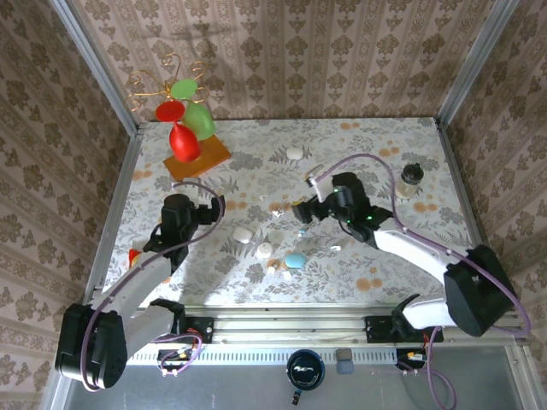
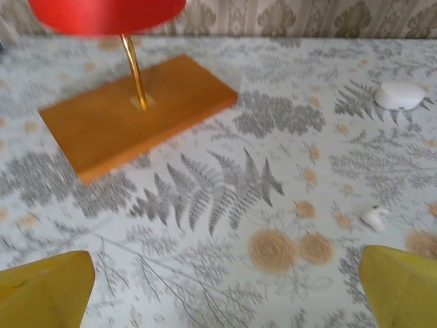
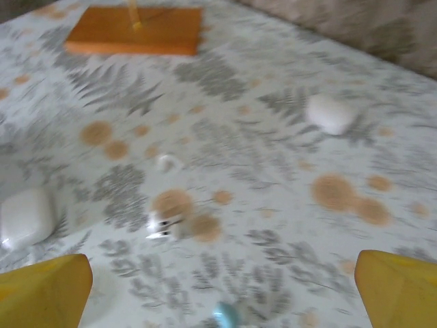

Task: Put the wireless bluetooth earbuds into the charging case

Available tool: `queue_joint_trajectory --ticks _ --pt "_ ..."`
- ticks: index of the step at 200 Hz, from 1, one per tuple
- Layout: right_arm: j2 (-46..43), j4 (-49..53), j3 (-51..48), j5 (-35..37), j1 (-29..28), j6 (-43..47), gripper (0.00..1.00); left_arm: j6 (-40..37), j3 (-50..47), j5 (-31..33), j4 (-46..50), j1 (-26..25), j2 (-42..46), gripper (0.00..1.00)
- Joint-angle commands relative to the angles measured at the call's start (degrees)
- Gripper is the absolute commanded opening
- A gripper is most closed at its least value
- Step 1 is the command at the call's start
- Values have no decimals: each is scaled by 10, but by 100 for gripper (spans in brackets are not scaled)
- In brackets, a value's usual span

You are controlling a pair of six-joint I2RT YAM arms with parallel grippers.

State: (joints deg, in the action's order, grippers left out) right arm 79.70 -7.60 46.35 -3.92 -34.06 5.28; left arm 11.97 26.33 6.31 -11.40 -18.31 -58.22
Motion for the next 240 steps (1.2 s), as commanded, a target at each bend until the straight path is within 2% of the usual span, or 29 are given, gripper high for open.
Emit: queue_joint_trajectory --ticks 1,29,68,167,240 --pt "49 17 38 -23 -57 23 100 87 23 -29 55 15 5 100" --pt "123 -5 70 -32 -117 5 100 169 12 -89 48 76 -1 100" --pt "207 11 123 -20 -162 14 100 167 12 -96 52 87 -9 100" --pt "353 39 218 -34 -160 55 99 136 22 -91 81 87 -9 100" --pt "402 24 235 -66 -146 65 80 143 7 -82 81 87 -12 100"
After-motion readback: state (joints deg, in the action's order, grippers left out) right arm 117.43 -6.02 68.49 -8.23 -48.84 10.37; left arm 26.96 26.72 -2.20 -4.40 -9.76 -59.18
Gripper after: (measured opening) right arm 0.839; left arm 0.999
